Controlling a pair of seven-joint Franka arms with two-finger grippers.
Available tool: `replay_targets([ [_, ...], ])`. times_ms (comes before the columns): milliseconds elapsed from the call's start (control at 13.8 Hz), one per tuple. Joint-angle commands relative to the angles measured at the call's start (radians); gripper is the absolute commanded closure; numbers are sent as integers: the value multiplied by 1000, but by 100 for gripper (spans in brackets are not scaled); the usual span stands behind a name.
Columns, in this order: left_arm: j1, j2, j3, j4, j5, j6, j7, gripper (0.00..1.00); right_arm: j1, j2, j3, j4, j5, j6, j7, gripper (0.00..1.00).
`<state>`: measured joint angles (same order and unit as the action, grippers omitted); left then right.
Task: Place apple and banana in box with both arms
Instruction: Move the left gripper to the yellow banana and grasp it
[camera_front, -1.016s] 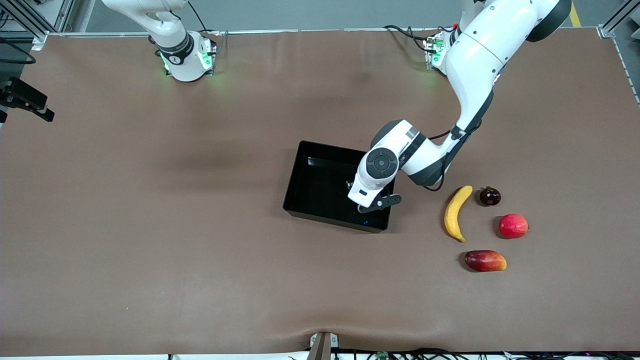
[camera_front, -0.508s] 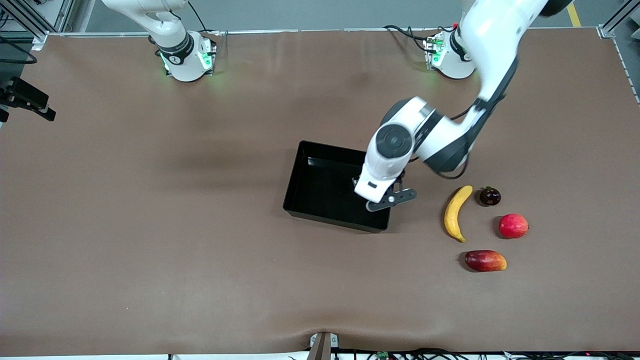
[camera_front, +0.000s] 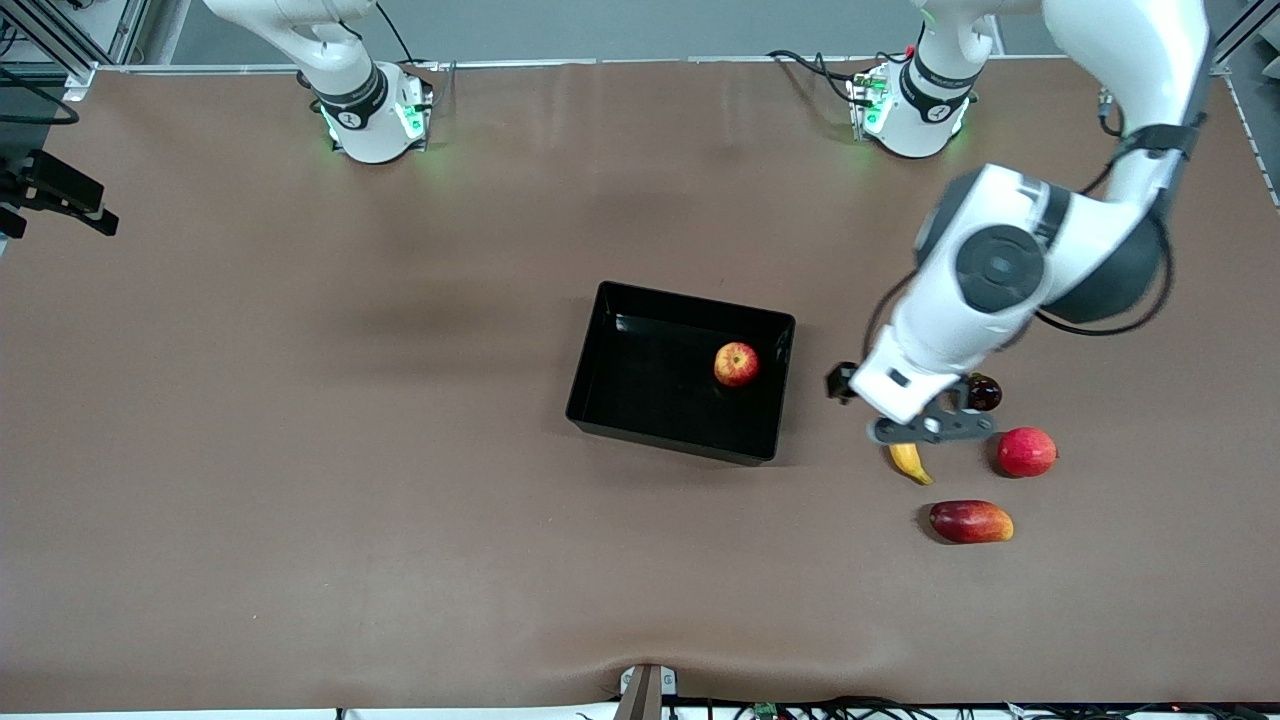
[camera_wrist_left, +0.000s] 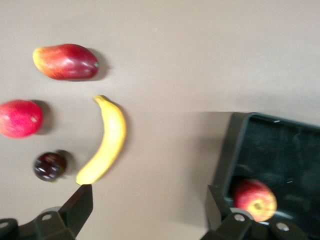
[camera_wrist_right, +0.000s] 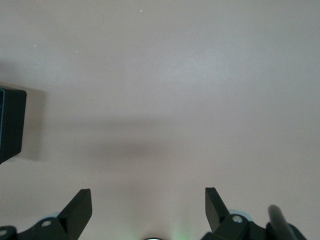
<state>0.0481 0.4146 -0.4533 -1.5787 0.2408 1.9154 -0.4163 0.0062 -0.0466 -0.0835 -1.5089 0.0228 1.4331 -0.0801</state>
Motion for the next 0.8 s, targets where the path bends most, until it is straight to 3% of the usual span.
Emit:
replay_targets([
  [0, 65, 7, -8, -55, 14, 16, 128, 0, -3, -12, -1, -8, 19, -11, 3, 0],
  [218, 128, 9, -5, -150, 21, 118, 200, 0, -3, -12, -1, -8, 19, -13, 2, 0],
  [435, 174, 16, -5, -280, 119, 276, 268, 0, -3, -12, -4, -8, 19, -25, 2, 0],
  [726, 199, 98, -5, -351, 187, 424, 277, 0, -15, -12, -4, -10, 19, -33, -6, 0],
])
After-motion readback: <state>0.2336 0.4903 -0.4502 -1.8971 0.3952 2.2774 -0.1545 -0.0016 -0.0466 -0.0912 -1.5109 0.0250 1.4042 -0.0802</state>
